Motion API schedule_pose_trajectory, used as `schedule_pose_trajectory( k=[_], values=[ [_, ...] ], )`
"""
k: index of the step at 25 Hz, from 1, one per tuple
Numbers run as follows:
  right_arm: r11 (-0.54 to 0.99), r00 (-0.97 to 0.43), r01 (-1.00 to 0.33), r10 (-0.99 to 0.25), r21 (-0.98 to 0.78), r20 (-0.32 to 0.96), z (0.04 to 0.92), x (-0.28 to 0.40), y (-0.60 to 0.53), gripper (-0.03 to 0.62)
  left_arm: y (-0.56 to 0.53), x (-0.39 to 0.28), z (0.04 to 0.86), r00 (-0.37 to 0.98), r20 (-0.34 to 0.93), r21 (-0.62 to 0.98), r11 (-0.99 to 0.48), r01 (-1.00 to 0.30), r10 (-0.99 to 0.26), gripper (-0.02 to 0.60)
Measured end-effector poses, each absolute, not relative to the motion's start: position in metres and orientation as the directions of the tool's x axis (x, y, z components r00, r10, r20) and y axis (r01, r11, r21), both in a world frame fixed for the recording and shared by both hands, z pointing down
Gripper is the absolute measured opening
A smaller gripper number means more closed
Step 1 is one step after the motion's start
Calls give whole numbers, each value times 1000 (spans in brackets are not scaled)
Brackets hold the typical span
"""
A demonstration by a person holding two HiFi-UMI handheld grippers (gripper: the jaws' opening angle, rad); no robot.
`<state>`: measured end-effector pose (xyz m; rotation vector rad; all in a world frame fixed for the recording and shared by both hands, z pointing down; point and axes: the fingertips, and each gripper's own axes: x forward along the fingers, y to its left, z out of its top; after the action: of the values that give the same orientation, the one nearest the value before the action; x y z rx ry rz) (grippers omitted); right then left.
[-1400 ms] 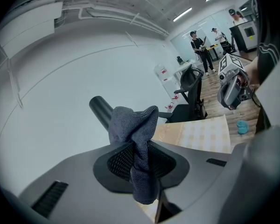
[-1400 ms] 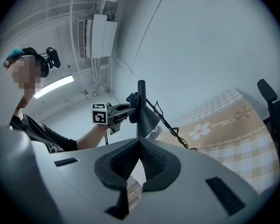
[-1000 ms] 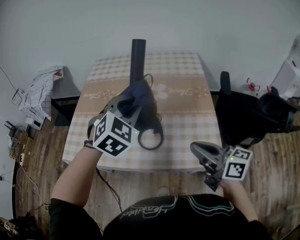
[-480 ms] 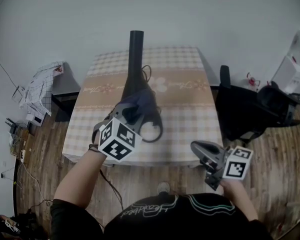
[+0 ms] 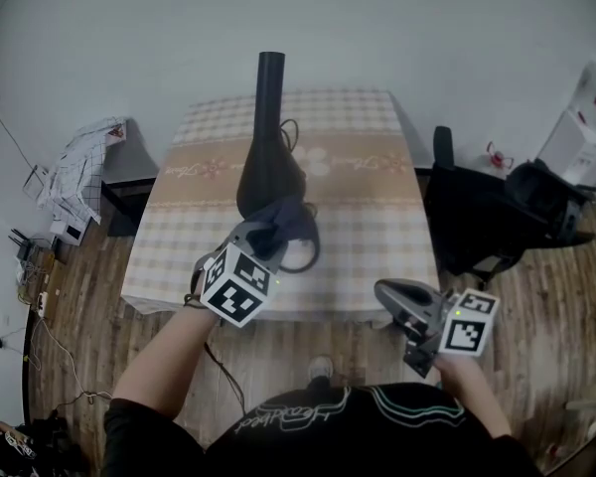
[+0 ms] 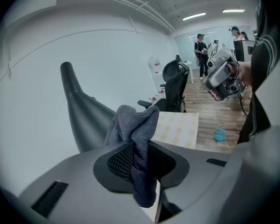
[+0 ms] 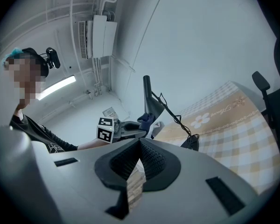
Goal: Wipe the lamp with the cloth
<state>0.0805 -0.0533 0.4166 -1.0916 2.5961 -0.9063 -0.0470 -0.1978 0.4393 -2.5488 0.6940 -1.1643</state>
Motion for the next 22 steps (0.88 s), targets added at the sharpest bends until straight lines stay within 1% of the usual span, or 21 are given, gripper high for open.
schedule_pose_trajectory(
  k=[4, 8, 11, 15, 19, 22],
  values=[
    [552, -723, -583, -688, -597, 70, 416, 77, -44, 11, -173, -54, 459, 564, 665, -360, -872, -331, -489, 72],
    [563, -733, -575, -677, -594, 67, 414, 74, -35, 11, -148, -66, 461, 585, 654, -302, -875, -378, -479, 72],
    [580, -746, -563, -663, -589, 61, 411, 69, -27, 11, -121, -70, 453, 629, 623, -242, -880, -409, -464, 72],
    [613, -776, -530, -630, -585, 43, 407, 58, -15, 11, -85, -78, 436, 669, 567, -199, -868, -455, -481, 72],
    [643, -797, -514, -602, -567, 40, 406, 48, -5, 11, -57, -90, 414, 697, 491, -167, -842, -513, -522, 72],
    [666, -816, -492, -577, -560, 31, 403, 37, 1, 11, -42, -106, 401, 691, 444, -144, -807, -573, -570, 72]
  ],
)
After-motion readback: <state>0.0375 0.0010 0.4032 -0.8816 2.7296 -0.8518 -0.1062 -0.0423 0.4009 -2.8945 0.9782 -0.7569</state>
